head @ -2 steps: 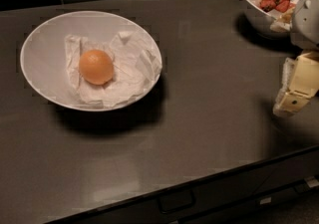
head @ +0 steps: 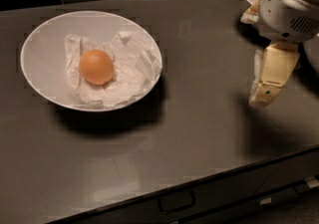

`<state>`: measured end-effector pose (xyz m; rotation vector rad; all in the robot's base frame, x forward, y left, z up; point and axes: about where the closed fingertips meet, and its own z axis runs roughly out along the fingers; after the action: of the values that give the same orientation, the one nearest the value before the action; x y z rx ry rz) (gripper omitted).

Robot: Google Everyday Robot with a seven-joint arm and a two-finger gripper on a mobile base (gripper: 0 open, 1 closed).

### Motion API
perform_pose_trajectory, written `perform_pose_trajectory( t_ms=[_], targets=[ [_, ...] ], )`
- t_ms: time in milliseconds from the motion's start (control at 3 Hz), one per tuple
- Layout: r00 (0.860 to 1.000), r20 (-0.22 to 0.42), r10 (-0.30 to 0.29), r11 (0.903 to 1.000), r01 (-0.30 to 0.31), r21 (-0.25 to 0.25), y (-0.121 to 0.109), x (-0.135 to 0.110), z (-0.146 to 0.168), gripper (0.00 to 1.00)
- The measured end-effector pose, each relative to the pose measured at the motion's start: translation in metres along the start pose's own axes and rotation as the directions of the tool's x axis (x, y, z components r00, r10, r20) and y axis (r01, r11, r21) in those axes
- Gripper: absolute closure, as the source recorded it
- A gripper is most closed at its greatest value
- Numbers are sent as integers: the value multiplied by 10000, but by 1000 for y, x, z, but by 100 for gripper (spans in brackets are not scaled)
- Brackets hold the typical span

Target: Pick orange from white bowl

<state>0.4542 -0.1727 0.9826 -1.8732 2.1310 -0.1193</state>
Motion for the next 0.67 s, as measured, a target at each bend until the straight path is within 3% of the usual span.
perform_pose_trajectory(
  t_ms=[333, 667],
  targets=[
    [9823, 410, -1828, 9831, 1830, -2, -9, -78, 5, 0],
    [9822, 411, -1831, 9831, 1833, 1, -9, -78, 5, 0]
  ],
)
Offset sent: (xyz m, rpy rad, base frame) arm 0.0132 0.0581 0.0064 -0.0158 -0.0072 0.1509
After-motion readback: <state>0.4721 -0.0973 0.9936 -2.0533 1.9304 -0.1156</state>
